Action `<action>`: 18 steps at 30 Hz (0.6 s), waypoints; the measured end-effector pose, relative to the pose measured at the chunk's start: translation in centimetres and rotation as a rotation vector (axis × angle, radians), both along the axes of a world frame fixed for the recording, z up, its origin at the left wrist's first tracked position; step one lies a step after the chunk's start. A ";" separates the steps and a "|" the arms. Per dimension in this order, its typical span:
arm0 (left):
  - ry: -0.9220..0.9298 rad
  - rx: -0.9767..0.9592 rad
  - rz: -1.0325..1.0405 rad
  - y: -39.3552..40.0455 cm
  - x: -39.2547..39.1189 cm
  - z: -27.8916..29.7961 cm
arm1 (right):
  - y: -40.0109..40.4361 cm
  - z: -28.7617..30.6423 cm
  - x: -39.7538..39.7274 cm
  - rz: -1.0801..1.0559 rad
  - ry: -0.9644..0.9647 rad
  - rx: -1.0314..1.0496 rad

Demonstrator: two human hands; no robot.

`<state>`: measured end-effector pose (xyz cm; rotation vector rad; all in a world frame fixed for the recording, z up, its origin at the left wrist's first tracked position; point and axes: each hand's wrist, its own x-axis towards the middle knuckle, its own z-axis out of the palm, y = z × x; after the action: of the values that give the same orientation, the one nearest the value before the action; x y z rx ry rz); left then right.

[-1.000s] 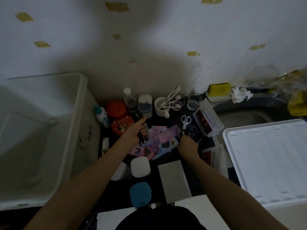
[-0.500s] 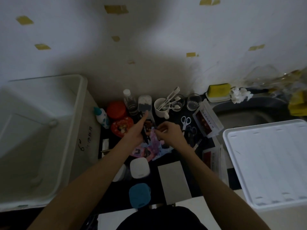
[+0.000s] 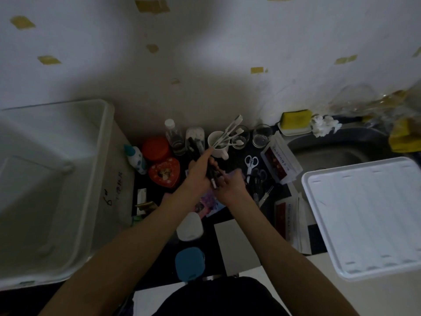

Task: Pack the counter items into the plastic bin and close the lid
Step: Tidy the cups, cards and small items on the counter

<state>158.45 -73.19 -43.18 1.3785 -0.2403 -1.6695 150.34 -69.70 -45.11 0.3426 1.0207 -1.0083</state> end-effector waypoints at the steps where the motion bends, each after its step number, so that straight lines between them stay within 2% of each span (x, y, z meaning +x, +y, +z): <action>1: -0.002 0.002 -0.002 0.3 -0.7 0.2 | -0.3 0.3 0.1 -0.022 -0.033 0.005; 4: -0.086 -0.067 -0.023 0.6 -2.2 0.9 | -0.8 1.5 -0.4 -0.088 0.004 -0.031; 6: -0.138 -0.135 -0.065 0.5 -2.7 1.7 | -0.2 1.9 -1.2 -0.048 0.111 -0.086; 9: -0.227 -0.113 -0.080 0.3 -3.2 2.1 | 1.8 2.5 -2.3 0.176 0.361 -0.172; 11: -0.301 -0.102 -0.129 0.7 -3.5 2.0 | 3.0 3.1 -3.1 0.289 0.449 -0.231; 14: -0.378 -0.108 -0.300 1.4 -4.4 2.0 | 4.3 3.4 -4.6 0.359 0.495 -0.315; 16: -0.359 -0.098 -0.396 1.8 -5.0 2.1 | 4.9 3.6 -5.4 0.326 0.498 -0.386; 18: -0.335 -0.083 -0.482 2.2 -5.7 2.1 | 5.4 3.7 -5.9 0.285 0.488 -0.364</action>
<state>152.73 -71.03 -41.04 1.6190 -0.8832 -1.7700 144.40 -64.33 -41.39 -0.3584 1.2488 -1.0129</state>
